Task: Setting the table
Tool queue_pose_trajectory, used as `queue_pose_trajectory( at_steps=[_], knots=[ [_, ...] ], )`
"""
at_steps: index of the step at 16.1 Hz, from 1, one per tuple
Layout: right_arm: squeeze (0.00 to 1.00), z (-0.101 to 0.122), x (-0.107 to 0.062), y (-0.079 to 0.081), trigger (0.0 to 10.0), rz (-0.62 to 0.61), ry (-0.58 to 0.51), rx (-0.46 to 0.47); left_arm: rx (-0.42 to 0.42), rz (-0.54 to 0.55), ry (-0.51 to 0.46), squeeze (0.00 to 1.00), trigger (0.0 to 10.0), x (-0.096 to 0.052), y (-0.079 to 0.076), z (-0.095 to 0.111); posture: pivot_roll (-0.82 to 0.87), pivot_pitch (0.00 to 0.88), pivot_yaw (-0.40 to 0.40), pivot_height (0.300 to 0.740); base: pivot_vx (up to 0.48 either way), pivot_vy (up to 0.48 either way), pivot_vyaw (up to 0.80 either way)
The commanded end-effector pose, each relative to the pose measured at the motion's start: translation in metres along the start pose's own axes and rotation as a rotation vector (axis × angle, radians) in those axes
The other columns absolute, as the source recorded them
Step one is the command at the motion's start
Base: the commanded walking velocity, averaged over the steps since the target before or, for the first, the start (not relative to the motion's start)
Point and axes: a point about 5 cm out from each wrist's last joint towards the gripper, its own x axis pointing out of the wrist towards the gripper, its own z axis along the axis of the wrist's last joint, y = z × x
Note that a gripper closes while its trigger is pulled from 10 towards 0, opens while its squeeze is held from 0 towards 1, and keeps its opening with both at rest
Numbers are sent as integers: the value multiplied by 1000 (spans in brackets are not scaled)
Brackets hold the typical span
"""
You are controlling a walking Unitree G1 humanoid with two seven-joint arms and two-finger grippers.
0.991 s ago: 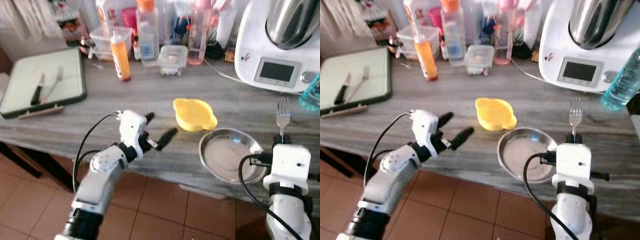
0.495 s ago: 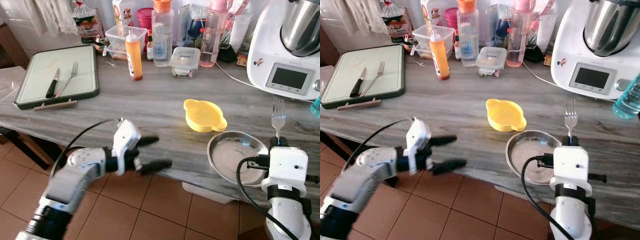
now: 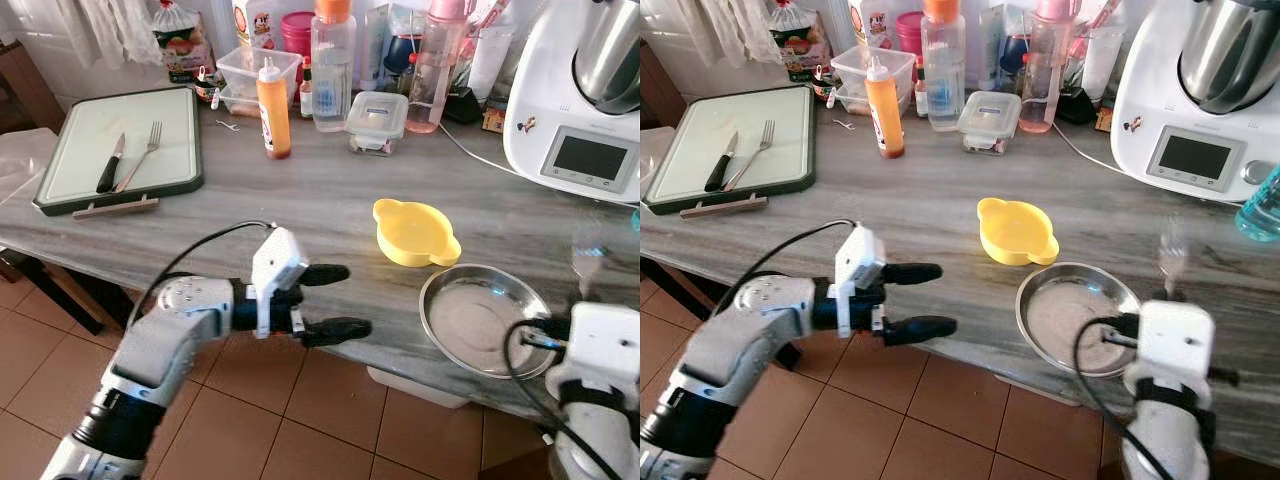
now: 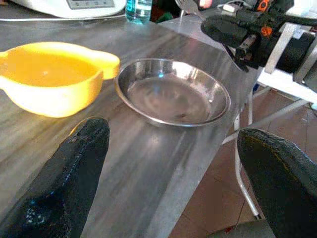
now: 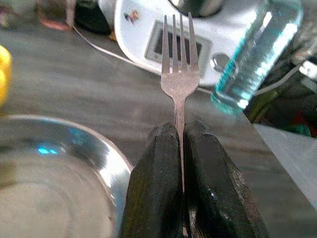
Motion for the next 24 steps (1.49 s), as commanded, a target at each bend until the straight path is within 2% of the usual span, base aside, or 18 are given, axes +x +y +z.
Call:
queue_pose_trajectory(
  at_steps=[1, 5, 10, 13, 19, 24],
  knots=[
    [0, 4, -3, -8, 10000, -27, -3, 19, 4, 3, 5, 0, 10000, 2, 0, 2, -11, 120, 26, 740, 0, 0, 0],
    [0, -1, -11, -18, 10000, -40, 32, 14, -13, 9, -6, 0, 10000, 8, -1, -2, -28, 127, 33, 740, 0, 0, 0],
    [0, 4, -7, -10, 10000, -10, 11, -4, -16, 31, -28, 0, 10000, 13, 0, -1, -30, 124, 31, 740, 0, 0, 0],
    [0, 1, -8, -9, 10000, -13, 24, 17, -19, 39, -23, 0, 10000, 13, -1, -4, -30, 124, 31, 740, 0, 0, 0],
    [0, -27, -16, -20, 10000, -64, 194, 52, -23, 14, -9, 0, 10000, 15, -4, -5, -30, 131, 34, 740, 0, 0, 0],
    [0, -35, -11, -26, 10000, -54, 234, 41, -24, 6, -12, 0, 10000, 18, -6, -4, -30, 131, 41, 740, 0, 0, 0]
  ],
)
